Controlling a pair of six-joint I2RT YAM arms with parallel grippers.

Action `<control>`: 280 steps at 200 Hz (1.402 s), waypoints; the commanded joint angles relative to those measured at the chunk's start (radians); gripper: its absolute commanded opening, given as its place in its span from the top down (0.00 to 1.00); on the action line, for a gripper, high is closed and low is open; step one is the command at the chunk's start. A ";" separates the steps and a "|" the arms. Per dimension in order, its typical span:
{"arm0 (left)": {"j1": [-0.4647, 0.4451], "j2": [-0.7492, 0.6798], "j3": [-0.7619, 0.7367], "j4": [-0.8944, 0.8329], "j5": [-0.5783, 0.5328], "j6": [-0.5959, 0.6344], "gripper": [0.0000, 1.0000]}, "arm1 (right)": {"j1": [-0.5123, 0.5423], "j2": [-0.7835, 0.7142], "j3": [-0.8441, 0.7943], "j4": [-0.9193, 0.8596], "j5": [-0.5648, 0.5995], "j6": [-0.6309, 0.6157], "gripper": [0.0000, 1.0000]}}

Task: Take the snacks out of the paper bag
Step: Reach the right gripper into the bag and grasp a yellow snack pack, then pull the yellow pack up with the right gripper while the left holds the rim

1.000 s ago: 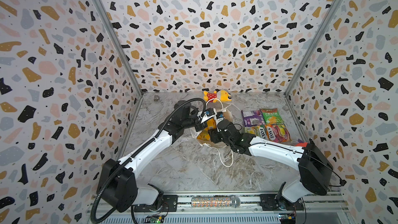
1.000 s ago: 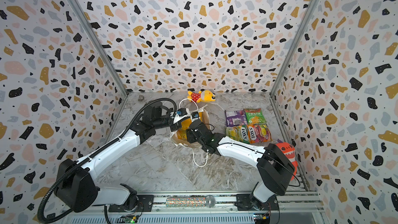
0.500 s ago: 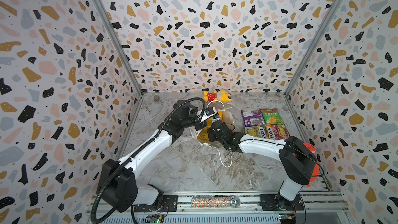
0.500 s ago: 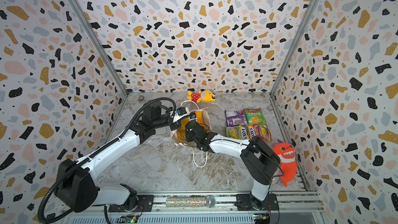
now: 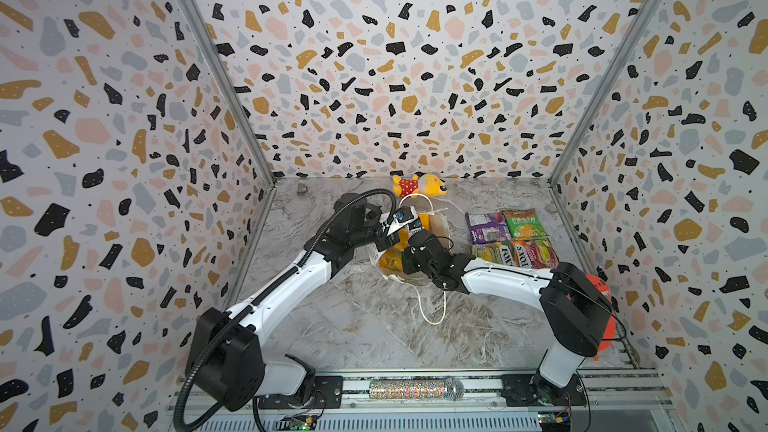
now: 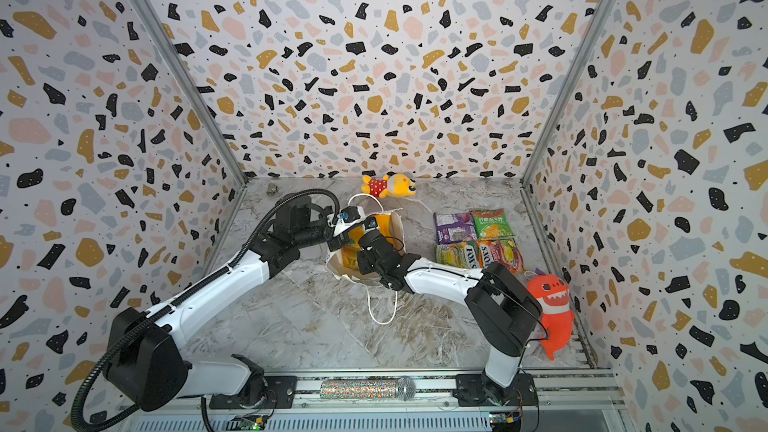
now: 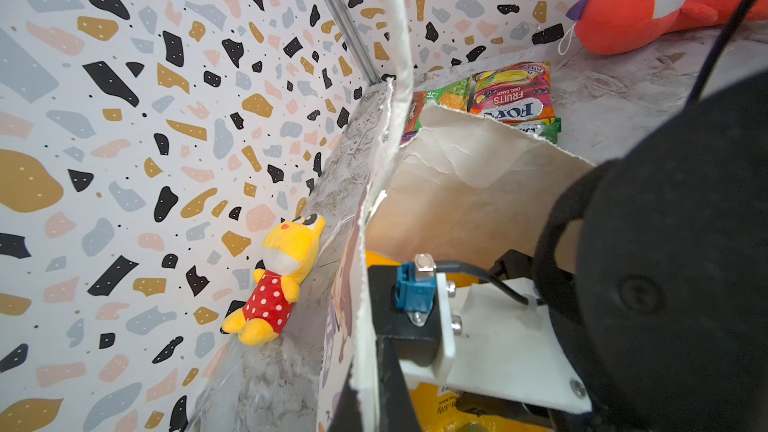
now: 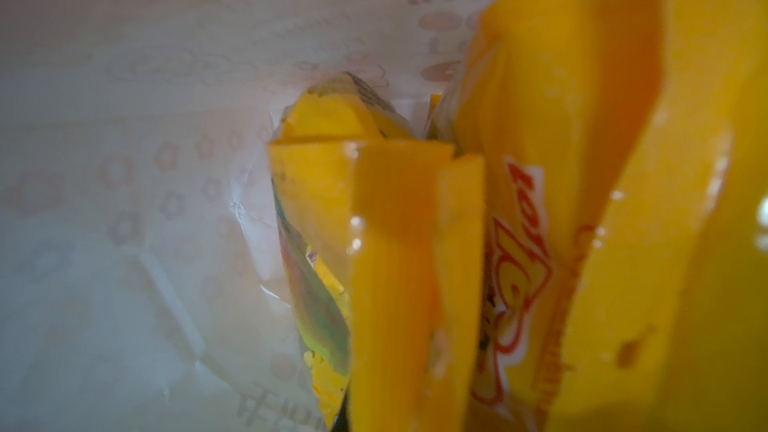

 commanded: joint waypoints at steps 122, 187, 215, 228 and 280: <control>-0.019 -0.016 -0.013 0.050 -0.019 -0.004 1.00 | 0.051 -0.256 0.011 -0.022 -0.060 -0.109 1.00; -0.019 -0.019 -0.019 0.063 -0.055 -0.012 1.00 | 0.073 -0.347 -0.017 -0.030 -0.057 -0.165 1.00; -0.020 -0.023 -0.022 0.063 -0.061 -0.012 1.00 | 0.073 -0.384 -0.032 -0.025 -0.060 -0.183 1.00; -0.020 -0.022 -0.025 0.072 -0.068 -0.014 1.00 | 0.073 -0.398 -0.038 -0.024 -0.062 -0.194 1.00; -0.020 -0.029 -0.032 0.086 -0.095 -0.027 1.00 | 0.072 -0.441 -0.058 -0.034 -0.060 -0.225 1.00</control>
